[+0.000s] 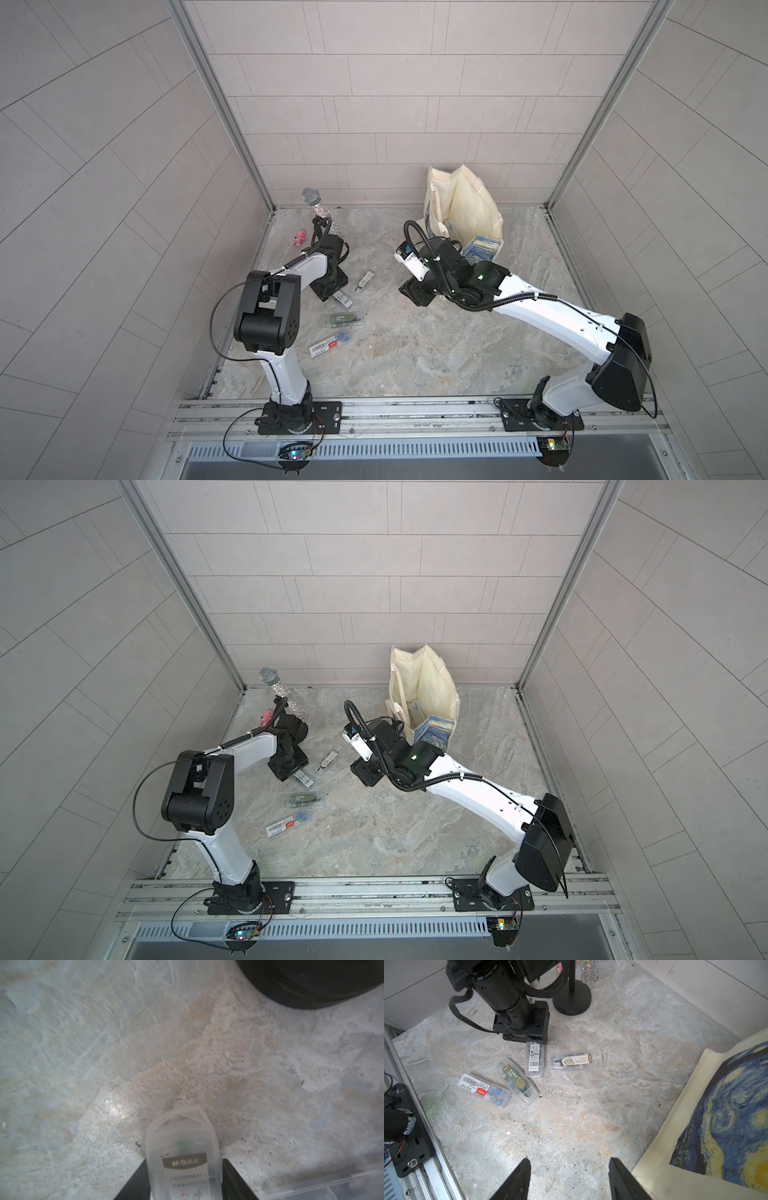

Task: Put the compass set into the canvas bag
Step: Pick up the compass set at the center of the board.

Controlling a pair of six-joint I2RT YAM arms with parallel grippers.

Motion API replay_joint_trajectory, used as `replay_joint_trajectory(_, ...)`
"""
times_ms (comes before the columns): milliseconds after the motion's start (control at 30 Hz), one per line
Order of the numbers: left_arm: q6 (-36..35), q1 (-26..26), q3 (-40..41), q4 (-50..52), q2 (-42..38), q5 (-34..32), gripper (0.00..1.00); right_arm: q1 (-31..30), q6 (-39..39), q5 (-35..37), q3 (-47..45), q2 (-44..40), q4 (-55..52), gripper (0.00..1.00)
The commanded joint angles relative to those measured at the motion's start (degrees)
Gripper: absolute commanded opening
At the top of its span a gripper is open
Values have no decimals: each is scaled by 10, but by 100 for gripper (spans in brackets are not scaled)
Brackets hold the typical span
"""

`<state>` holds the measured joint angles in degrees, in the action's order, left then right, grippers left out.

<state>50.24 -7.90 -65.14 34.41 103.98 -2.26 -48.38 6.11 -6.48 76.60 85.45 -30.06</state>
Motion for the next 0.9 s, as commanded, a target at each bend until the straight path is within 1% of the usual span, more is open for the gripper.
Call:
replay_joint_trajectory(0,11,-1,10,2,-20,5,57,-3,-9,-2,13,0,-6,62)
replay_joint_trajectory(67,14,-1,9,2,-20,9,62,-3,-9,-1,12,0,-6,62)
replay_joint_trajectory(100,16,-2,11,2,-20,12,63,-3,-8,-1,12,0,-6,62)
replay_joint_trajectory(233,20,-12,16,2,-22,9,61,-3,-14,3,12,-1,-2,62)
replay_joint_trajectory(300,22,-14,22,-1,-25,7,59,-3,-15,5,14,0,-3,62)
replay_joint_trajectory(533,21,-14,34,-21,-38,21,42,-3,-11,-6,10,1,2,61)
replay_joint_trajectory(700,24,-14,54,-64,-61,45,35,-3,-12,-3,14,6,-2,61)
replay_joint_trajectory(867,29,-11,59,-74,-88,68,33,-3,-8,-5,11,15,6,61)
